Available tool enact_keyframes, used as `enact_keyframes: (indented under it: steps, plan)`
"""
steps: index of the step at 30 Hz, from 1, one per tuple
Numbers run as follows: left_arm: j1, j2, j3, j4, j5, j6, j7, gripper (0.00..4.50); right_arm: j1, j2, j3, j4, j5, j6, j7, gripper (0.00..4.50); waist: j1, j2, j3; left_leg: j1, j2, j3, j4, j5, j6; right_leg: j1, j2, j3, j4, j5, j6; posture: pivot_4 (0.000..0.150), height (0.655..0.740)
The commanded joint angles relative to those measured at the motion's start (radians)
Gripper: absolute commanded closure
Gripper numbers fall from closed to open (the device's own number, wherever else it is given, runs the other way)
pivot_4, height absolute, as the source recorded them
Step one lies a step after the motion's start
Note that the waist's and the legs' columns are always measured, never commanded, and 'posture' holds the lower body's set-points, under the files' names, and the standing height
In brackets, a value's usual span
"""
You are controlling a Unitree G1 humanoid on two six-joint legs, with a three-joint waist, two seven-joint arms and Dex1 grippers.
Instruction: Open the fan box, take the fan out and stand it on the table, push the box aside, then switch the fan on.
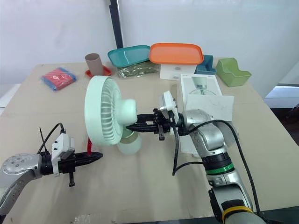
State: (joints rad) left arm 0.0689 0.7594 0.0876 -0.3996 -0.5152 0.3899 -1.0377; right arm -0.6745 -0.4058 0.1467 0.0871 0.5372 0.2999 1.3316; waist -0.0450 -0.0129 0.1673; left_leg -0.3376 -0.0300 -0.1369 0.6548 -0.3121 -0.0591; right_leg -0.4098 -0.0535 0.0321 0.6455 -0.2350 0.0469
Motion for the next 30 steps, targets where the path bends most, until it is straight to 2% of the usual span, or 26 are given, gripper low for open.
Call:
enact_keyframes:
  steps: [1,10,13,16,23,30]
  plan:
    - [-0.017,-0.015,0.019,-0.021,-0.028,-0.017,0.002,4.42,-0.072,0.015,-0.022,0.08,-0.004,-0.056,0.05,4.17,0.0,0.0,0.0,0.0,0.0,0.0,0.0,0.0,0.0,0.0,0.0,0.0,0.0,0.0,0.0,0.15,0.74]
    - [-0.025,-0.071,0.092,-0.045,-0.064,-0.069,0.05,4.42,-0.228,0.066,-0.033,0.373,-0.059,-0.118,0.158,4.17,-0.002,0.001,0.0,-0.001,0.002,0.002,0.0,0.0,0.0,-0.002,0.0,0.001,0.0,0.001,-0.001,0.15,0.74]
    - [-0.017,-0.08,0.105,-0.044,-0.009,-0.158,0.052,4.42,-0.253,0.071,-0.038,0.425,-0.064,-0.114,0.176,4.17,-0.002,0.001,0.0,-0.001,0.002,0.002,0.0,0.0,0.0,-0.002,0.0,0.001,0.0,0.001,-0.001,0.15,0.74]
    - [-0.016,-0.084,0.119,-0.056,-0.018,-0.174,0.066,4.42,-0.265,0.074,-0.038,0.462,-0.076,-0.132,0.194,4.17,-0.001,0.001,0.0,-0.001,0.001,0.002,0.0,0.0,0.0,-0.002,0.0,0.001,0.0,0.001,-0.001,0.15,0.74]
    - [-0.022,-0.068,0.145,-0.124,-0.129,-0.068,0.113,4.42,-0.276,0.087,-0.04,0.544,-0.108,-0.2,0.218,4.17,-0.002,0.001,0.001,-0.001,0.002,0.003,0.0,0.0,0.0,-0.003,0.001,0.002,0.0,0.001,-0.001,0.15,0.74]
    - [-0.012,-0.031,0.152,-0.163,-0.257,0.075,0.119,4.42,-0.259,0.09,-0.034,0.551,-0.127,-0.249,0.238,4.17,-0.002,0.001,0.001,-0.001,0.004,0.005,0.0,0.0,0.0,-0.004,0.003,0.004,0.001,0.001,-0.002,0.15,0.74]
